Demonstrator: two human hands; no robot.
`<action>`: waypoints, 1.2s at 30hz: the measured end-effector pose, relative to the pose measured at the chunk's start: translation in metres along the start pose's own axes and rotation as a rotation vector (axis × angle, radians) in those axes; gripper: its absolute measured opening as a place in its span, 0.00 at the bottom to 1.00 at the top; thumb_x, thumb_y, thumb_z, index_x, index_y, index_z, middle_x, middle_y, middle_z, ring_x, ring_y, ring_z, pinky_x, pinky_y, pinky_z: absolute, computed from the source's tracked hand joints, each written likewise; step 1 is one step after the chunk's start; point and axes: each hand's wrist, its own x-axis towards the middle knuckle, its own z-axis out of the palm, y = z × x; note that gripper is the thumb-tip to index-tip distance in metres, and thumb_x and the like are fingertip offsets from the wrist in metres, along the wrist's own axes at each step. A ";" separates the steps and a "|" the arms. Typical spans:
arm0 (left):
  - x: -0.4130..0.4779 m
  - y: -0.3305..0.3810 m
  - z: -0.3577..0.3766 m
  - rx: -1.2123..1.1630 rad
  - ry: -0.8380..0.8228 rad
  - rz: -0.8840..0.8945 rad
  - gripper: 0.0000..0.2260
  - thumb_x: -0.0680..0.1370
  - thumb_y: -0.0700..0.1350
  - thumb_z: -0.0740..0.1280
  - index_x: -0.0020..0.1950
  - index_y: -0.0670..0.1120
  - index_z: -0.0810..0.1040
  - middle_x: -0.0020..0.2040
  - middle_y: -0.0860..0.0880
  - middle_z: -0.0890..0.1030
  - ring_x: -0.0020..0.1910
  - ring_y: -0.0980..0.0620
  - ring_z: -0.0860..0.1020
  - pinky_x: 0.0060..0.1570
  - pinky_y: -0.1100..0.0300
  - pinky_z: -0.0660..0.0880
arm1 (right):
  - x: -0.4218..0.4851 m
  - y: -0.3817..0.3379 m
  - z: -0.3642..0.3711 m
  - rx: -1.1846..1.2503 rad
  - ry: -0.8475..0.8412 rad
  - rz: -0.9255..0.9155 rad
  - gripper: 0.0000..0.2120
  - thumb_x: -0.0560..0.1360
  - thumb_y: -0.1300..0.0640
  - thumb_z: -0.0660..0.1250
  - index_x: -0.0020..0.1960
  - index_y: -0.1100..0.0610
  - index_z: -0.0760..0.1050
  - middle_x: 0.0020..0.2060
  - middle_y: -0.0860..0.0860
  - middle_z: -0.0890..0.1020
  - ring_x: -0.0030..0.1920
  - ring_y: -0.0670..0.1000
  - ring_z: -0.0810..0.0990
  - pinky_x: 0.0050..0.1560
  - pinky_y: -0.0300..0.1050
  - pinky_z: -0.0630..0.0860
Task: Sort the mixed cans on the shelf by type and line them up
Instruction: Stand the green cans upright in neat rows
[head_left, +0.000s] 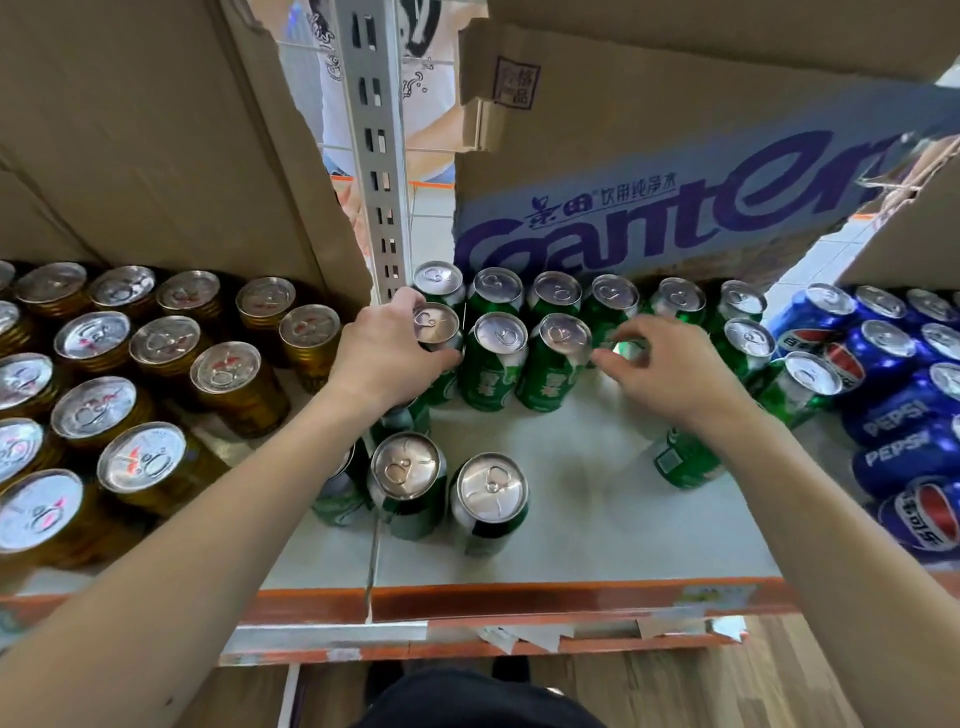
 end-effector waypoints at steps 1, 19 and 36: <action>0.000 0.000 0.000 -0.003 0.001 -0.001 0.29 0.71 0.58 0.76 0.67 0.49 0.72 0.57 0.45 0.81 0.57 0.42 0.78 0.52 0.55 0.71 | -0.006 0.011 -0.009 -0.040 0.011 0.000 0.23 0.74 0.39 0.67 0.59 0.56 0.78 0.55 0.53 0.80 0.54 0.54 0.78 0.54 0.49 0.74; -0.004 0.002 0.001 0.017 0.019 0.020 0.28 0.71 0.57 0.76 0.65 0.47 0.73 0.55 0.42 0.82 0.56 0.40 0.78 0.53 0.52 0.73 | -0.018 0.039 -0.032 -0.399 -0.149 0.023 0.26 0.66 0.40 0.73 0.61 0.46 0.74 0.54 0.49 0.80 0.57 0.55 0.77 0.50 0.50 0.76; -0.001 0.001 0.007 0.051 -0.016 0.008 0.32 0.70 0.59 0.75 0.68 0.47 0.71 0.58 0.43 0.80 0.57 0.41 0.78 0.55 0.50 0.75 | -0.006 0.073 -0.040 -0.172 0.069 0.077 0.36 0.71 0.42 0.73 0.75 0.49 0.65 0.72 0.52 0.70 0.71 0.58 0.64 0.67 0.57 0.66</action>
